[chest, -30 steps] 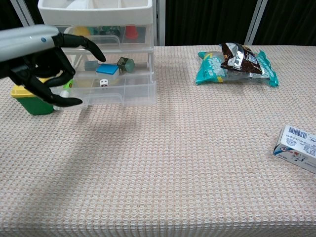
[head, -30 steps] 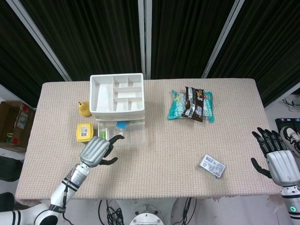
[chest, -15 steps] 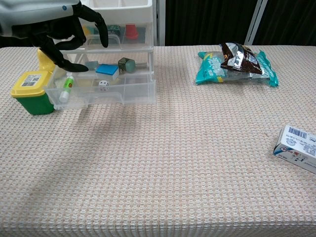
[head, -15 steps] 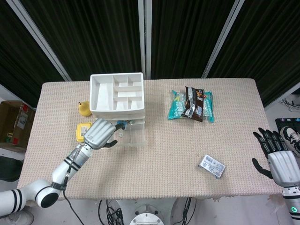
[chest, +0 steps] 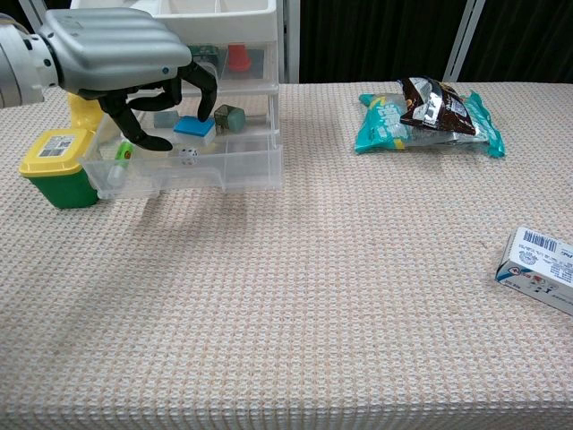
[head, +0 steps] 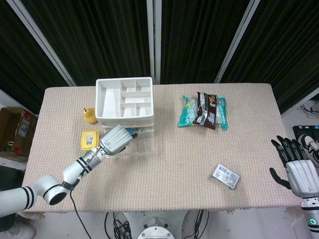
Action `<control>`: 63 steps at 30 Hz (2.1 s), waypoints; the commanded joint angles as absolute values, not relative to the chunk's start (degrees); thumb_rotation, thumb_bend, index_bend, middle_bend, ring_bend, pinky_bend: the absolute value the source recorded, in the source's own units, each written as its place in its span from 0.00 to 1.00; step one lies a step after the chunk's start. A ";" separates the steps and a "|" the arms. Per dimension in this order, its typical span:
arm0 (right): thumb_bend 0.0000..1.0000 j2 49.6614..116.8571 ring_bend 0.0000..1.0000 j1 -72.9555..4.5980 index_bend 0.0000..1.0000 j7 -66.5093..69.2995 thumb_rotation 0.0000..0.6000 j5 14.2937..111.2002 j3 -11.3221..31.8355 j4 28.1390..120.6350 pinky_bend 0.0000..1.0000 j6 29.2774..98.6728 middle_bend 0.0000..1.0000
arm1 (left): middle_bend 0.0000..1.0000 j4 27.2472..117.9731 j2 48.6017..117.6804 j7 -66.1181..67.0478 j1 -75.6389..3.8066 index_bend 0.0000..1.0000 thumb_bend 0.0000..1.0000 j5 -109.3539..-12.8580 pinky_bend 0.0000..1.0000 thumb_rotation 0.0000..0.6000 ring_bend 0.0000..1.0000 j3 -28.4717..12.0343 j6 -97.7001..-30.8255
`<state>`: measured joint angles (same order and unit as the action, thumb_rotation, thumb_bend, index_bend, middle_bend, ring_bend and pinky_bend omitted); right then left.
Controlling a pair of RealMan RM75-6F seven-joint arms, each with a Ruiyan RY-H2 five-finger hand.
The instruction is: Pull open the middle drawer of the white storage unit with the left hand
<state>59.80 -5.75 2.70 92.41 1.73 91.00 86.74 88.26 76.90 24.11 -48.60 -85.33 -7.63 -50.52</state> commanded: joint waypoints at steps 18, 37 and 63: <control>0.28 60.08 0.00 -5.85 0.00 2.33 1.00 91.74 1.84 91.02 0.00 85.95 0.00 | 0.88 83.57 80.58 25.74 -50.25 0.45 0.26 -84.03 1.00 1.00 1.00 -5.64 -49.34; 0.28 59.93 0.00 -5.88 0.00 1.51 1.00 91.40 1.88 91.71 0.00 85.54 0.00 | 0.87 80.86 82.15 23.77 -50.60 0.51 0.36 -84.23 1.00 1.00 0.99 -4.38 -49.65; 0.28 60.23 0.00 -6.16 0.00 3.08 1.00 93.42 1.57 90.70 0.00 86.33 0.00 | 0.87 98.30 76.17 31.57 -41.55 0.55 0.40 -96.65 1.00 1.00 0.99 0.28 -66.38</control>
<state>60.21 -6.19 3.06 93.37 1.59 90.72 86.28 97.30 74.94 29.97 -41.96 -95.01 -1.03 -66.74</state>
